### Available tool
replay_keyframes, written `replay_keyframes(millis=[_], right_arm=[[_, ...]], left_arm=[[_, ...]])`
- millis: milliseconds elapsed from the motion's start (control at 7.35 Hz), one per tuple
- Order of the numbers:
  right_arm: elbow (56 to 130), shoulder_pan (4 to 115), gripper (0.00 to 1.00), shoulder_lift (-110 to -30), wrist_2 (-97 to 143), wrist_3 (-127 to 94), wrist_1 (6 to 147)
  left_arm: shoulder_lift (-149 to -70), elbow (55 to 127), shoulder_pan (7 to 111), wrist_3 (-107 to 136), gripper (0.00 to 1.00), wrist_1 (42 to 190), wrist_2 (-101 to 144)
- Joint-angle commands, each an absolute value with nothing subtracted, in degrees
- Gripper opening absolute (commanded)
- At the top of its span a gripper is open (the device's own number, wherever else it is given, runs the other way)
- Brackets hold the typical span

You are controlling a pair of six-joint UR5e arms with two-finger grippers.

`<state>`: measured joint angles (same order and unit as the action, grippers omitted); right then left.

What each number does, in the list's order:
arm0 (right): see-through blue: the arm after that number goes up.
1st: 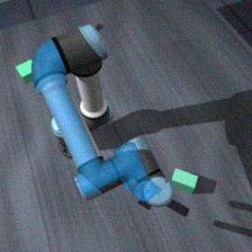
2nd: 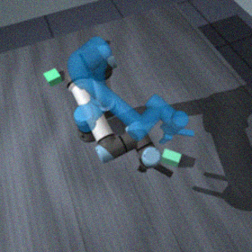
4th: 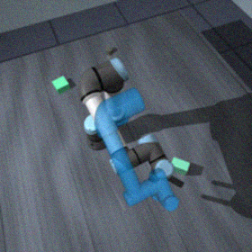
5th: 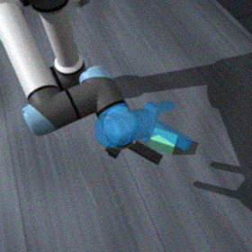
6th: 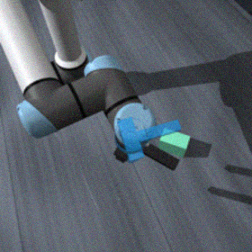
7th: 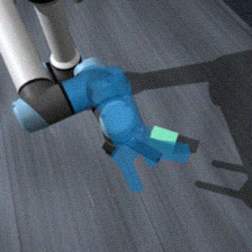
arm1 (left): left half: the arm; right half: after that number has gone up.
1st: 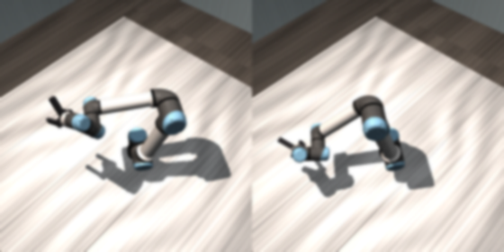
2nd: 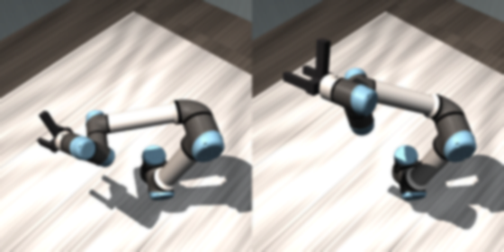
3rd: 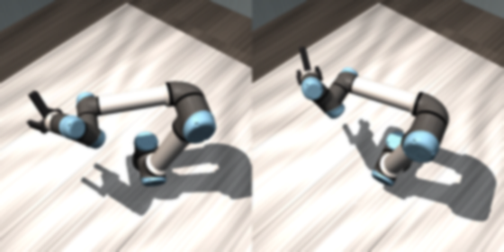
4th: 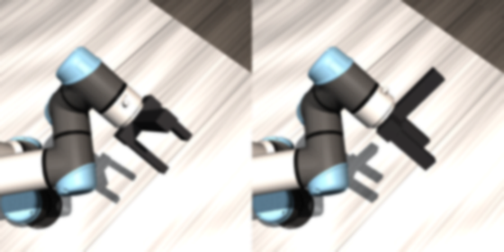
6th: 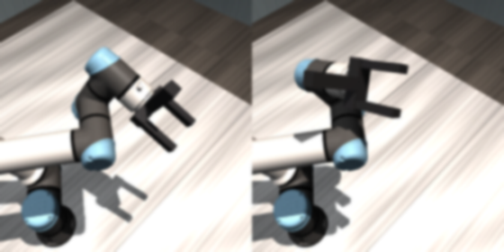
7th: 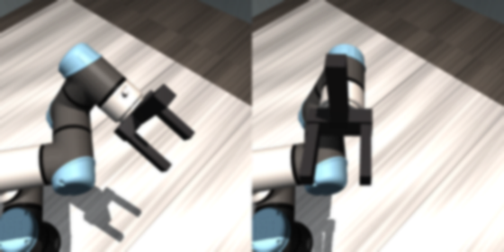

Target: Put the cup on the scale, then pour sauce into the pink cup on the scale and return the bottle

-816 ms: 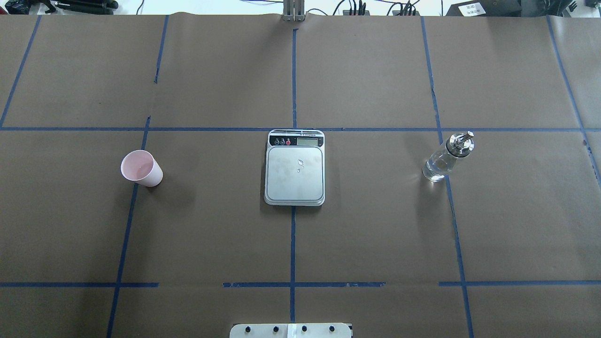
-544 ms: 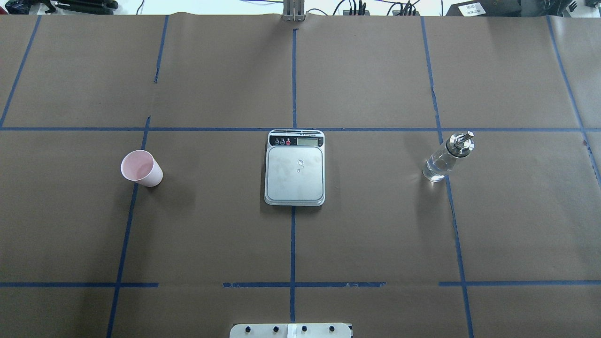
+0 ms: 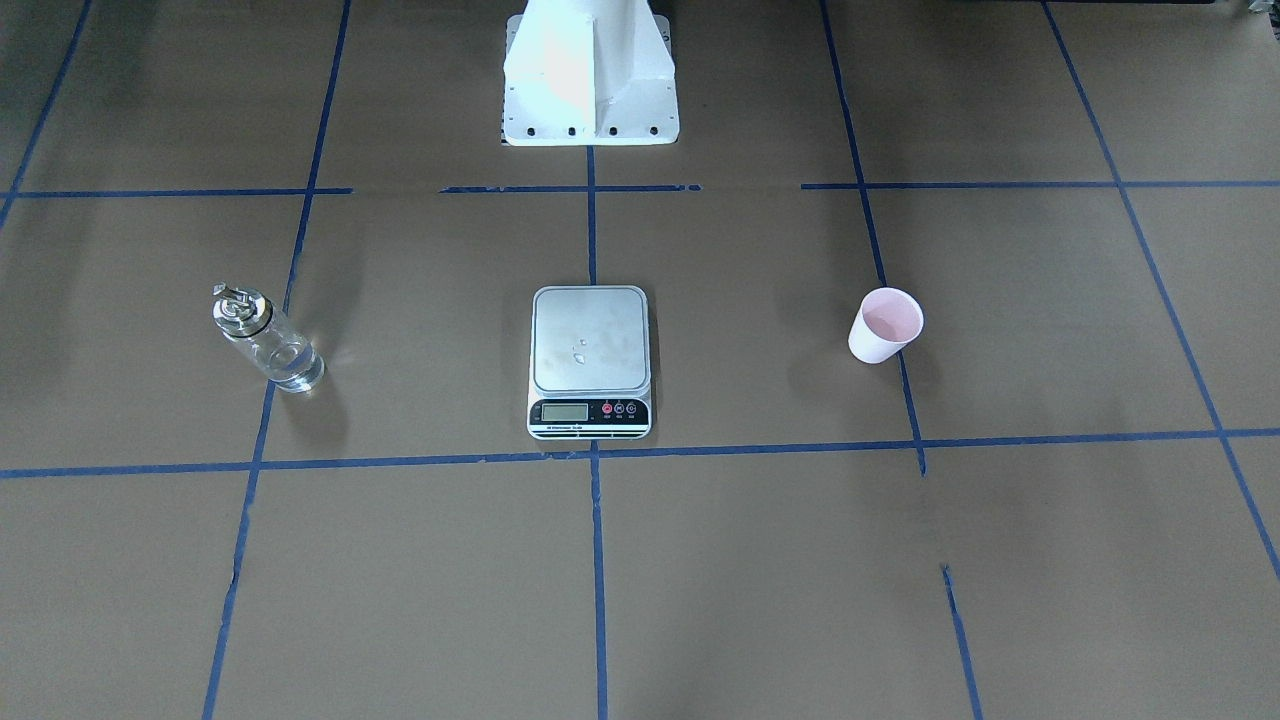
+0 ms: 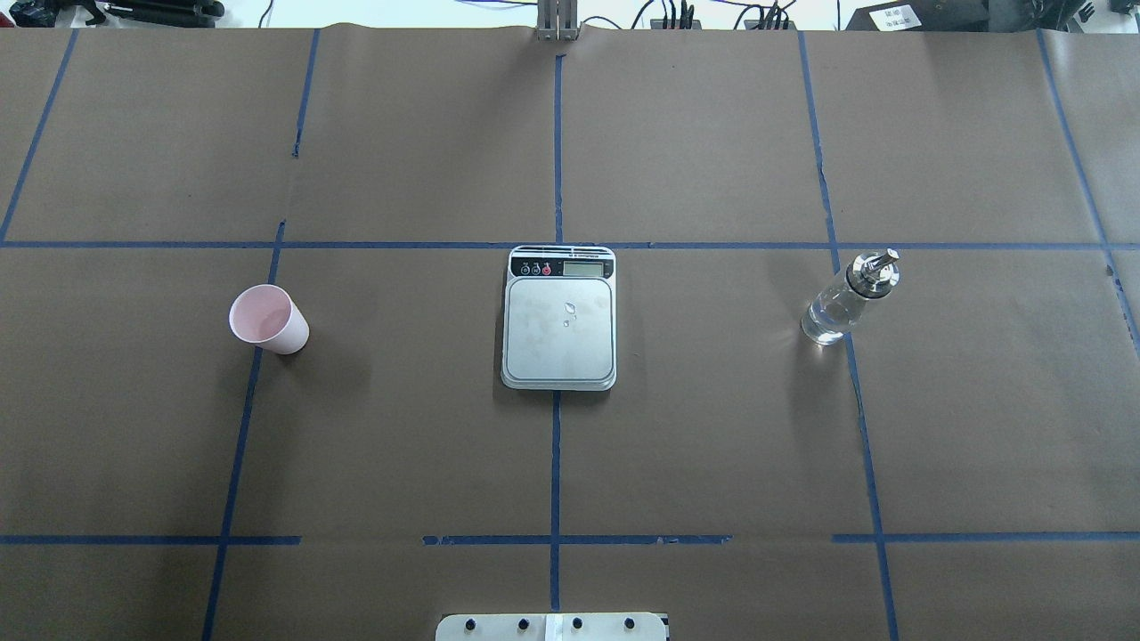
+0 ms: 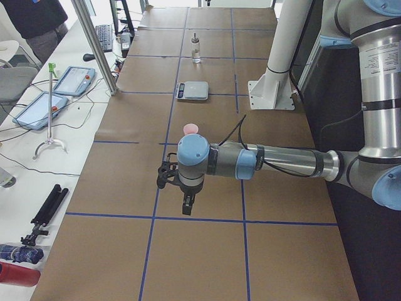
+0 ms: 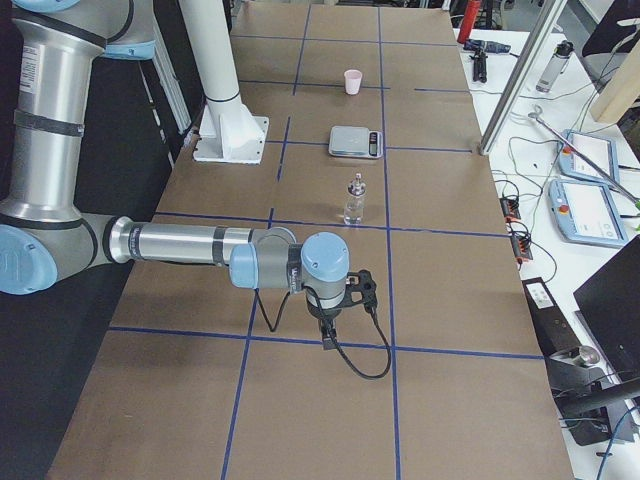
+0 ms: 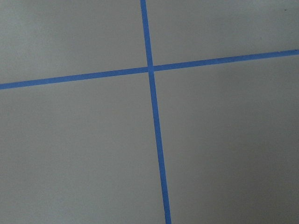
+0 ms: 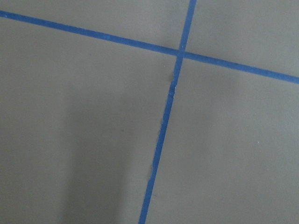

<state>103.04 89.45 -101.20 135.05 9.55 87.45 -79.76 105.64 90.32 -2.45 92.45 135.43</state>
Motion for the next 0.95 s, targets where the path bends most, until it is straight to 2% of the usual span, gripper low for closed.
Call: replay_keyframes(millis=[0, 272, 816], right_arm=[[104.7, 89.4, 1.00, -98.4, 135.3, 9.3, 87.5], [104.8, 89.5, 1.00, -96.3, 135.4, 8.5, 87.5], [104.8, 89.5, 1.00, -94.3, 136.0, 7.5, 87.5]], left_arm=[[-81.8, 105.0, 90.3, -2.2, 1.00, 99.4, 135.2], [-87.3, 102.4, 90.2, -2.1, 1.00, 110.0, 135.8], [-88.2, 102.5, 88.3, -1.0, 1.00, 118.6, 146.1]])
